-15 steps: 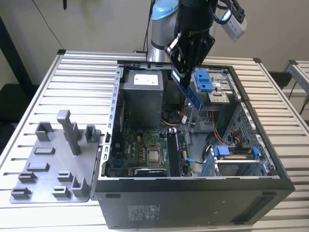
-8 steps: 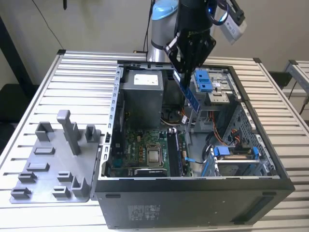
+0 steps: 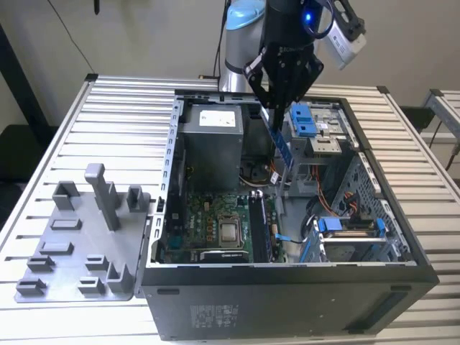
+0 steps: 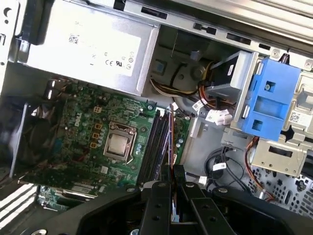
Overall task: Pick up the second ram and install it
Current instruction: 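Insert the second ram into the second slot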
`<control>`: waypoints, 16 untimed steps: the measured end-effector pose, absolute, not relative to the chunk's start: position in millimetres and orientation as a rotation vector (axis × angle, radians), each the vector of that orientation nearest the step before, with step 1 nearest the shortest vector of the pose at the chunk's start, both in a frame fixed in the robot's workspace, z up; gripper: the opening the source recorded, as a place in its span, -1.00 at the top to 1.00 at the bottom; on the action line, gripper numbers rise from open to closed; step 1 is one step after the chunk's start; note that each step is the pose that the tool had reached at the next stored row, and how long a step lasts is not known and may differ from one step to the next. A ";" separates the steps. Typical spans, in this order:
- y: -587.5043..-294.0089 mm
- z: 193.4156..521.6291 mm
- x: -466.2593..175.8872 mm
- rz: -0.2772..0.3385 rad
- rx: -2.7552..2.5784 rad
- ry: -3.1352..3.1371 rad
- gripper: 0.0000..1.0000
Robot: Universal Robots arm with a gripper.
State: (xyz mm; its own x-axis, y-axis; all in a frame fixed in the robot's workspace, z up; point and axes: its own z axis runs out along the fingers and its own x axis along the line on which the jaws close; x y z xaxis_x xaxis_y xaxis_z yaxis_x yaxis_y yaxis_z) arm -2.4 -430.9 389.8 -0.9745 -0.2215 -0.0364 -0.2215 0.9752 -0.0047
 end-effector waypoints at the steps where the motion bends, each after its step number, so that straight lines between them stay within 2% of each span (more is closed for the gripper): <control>1: -431.0 389.7 -2.4 -0.001 -0.325 3.088 0.73; 16: -431.2 388.4 -2.4 -0.007 -0.012 3.105 0.73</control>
